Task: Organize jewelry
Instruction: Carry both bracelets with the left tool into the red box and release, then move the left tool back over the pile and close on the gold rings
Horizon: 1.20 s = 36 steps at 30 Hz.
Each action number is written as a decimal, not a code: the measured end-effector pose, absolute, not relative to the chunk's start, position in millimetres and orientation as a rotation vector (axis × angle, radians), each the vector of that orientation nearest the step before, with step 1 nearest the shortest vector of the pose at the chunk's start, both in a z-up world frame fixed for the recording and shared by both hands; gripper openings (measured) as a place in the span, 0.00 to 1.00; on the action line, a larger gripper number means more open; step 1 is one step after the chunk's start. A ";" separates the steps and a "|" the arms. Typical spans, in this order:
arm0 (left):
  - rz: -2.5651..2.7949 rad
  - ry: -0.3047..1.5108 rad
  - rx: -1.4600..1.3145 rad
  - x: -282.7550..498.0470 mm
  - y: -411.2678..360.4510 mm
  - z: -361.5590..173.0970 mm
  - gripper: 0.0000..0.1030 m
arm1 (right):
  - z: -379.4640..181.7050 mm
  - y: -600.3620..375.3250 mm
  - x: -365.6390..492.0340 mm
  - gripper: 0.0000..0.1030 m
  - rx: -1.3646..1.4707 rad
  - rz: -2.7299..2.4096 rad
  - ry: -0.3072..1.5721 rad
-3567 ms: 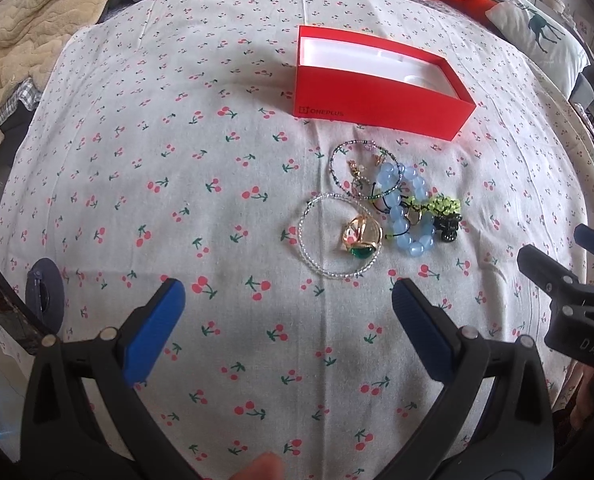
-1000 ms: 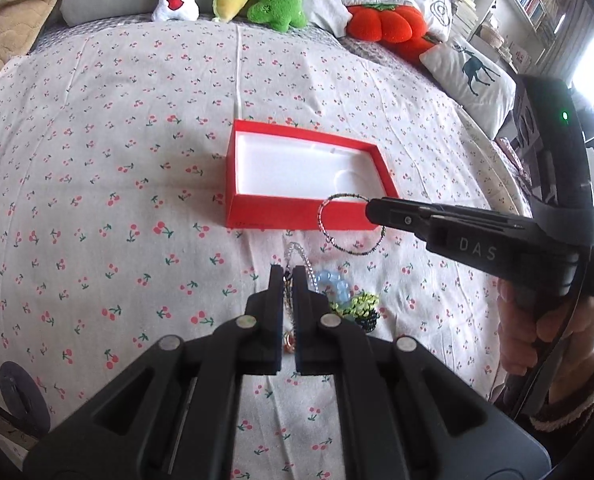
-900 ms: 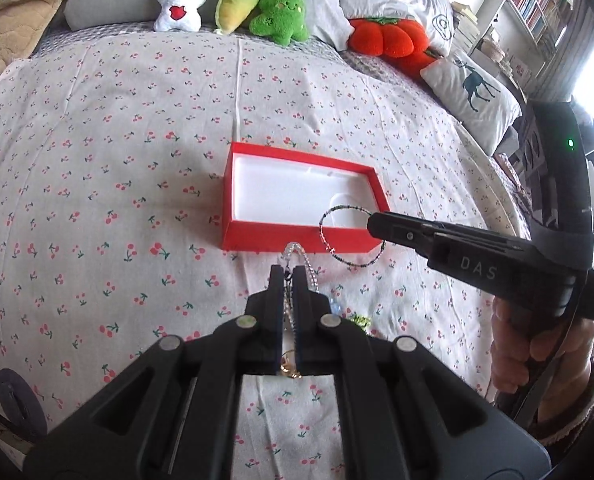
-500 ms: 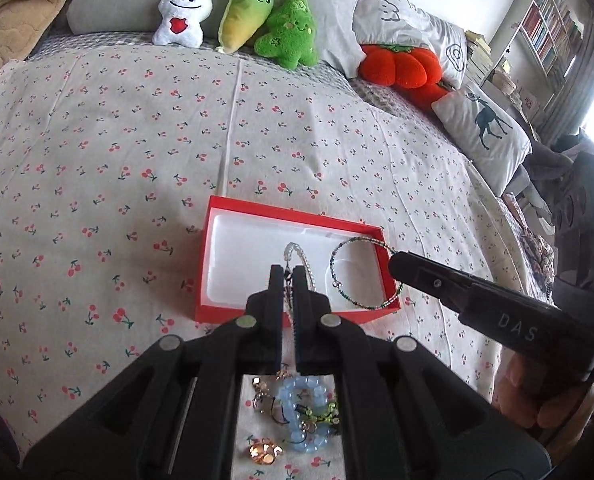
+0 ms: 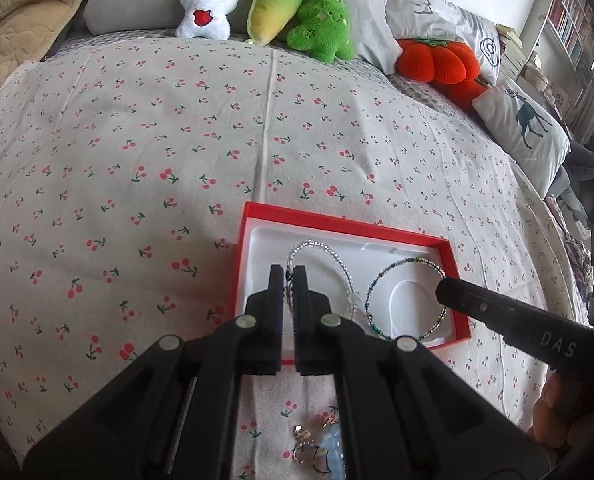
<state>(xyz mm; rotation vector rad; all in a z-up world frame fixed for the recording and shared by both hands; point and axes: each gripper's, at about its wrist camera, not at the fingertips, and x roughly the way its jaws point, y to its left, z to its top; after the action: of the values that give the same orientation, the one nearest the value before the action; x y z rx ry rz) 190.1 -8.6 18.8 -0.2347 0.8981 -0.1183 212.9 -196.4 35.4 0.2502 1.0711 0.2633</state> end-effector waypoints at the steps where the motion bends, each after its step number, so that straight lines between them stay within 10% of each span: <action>1: -0.118 0.902 -0.230 190.5 -9.2 18.5 0.05 | 34.0 -196.7 213.4 0.09 0.238 0.254 1.070; 5: -0.110 0.908 -0.197 191.4 -10.9 21.8 0.07 | 39.9 -195.1 211.4 0.12 0.171 0.241 1.030; 15: -0.097 0.917 -0.106 163.3 -16.8 48.4 0.67 | 64.7 -206.4 182.4 0.23 0.059 0.217 0.993; 19: -0.073 0.941 -0.093 146.5 -15.7 51.2 0.79 | 68.7 -214.8 163.8 0.72 0.054 0.215 0.976; 36: -0.039 1.082 -0.031 86.1 -7.2 27.5 0.83 | 59.5 -220.8 105.3 0.78 -0.021 0.226 1.056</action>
<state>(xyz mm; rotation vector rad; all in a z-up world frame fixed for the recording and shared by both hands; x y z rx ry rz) 86.1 -7.2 27.5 -0.0305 1.0816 -0.0392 105.3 -220.8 59.5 -0.0211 1.0562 0.2256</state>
